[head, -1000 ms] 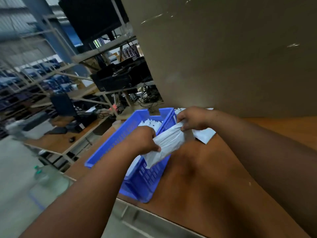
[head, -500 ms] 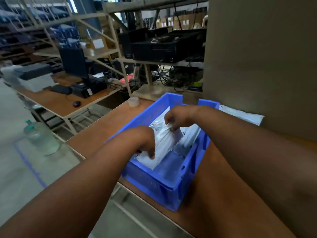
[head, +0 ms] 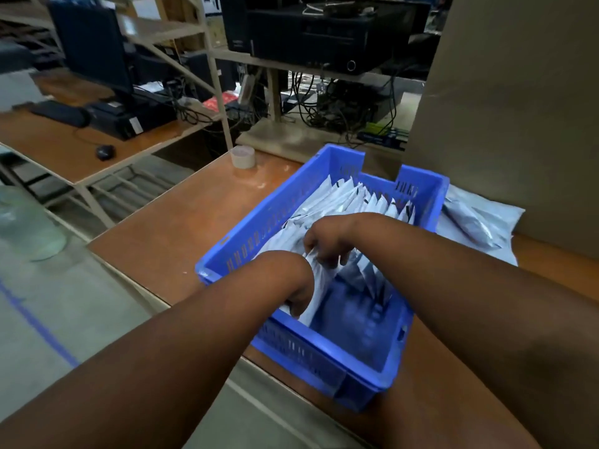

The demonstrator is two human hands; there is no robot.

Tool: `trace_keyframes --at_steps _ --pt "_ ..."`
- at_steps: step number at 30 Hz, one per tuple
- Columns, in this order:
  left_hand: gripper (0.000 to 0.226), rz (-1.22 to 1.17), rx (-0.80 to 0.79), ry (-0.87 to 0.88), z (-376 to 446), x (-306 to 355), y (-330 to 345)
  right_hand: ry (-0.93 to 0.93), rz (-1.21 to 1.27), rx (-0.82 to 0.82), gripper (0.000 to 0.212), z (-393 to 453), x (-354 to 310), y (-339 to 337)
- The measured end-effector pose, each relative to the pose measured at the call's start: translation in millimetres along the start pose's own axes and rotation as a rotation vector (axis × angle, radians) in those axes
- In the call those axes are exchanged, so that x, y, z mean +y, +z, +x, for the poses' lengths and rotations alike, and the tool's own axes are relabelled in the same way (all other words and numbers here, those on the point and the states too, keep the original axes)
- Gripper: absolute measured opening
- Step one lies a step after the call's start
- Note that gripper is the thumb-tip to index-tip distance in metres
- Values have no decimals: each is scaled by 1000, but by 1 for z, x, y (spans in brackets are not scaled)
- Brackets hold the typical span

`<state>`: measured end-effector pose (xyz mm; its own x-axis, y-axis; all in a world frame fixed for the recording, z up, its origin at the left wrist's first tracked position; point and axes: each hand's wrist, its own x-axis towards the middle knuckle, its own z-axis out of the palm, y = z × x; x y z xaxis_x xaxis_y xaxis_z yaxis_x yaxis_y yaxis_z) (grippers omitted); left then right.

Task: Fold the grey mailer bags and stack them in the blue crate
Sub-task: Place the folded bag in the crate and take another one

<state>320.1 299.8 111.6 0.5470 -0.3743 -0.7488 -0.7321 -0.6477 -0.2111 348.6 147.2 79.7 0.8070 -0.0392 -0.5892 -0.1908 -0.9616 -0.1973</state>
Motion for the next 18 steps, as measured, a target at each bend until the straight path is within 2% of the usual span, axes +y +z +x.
trace_keyframes --at_steps 8,10,15,18 --pt "37 -72 -112 19 8 1 -3 35 239 -243 23 -6 21 0" --pt "36 -53 -124 22 3 3 -4 25 237 -186 23 -2 16 5" --pt "32 60 -69 -80 14 2 -1 -75 112 127 28 -1 9 15" --pt "34 103 -13 -145 21 4 -3 -119 108 193 32 -3 16 16"
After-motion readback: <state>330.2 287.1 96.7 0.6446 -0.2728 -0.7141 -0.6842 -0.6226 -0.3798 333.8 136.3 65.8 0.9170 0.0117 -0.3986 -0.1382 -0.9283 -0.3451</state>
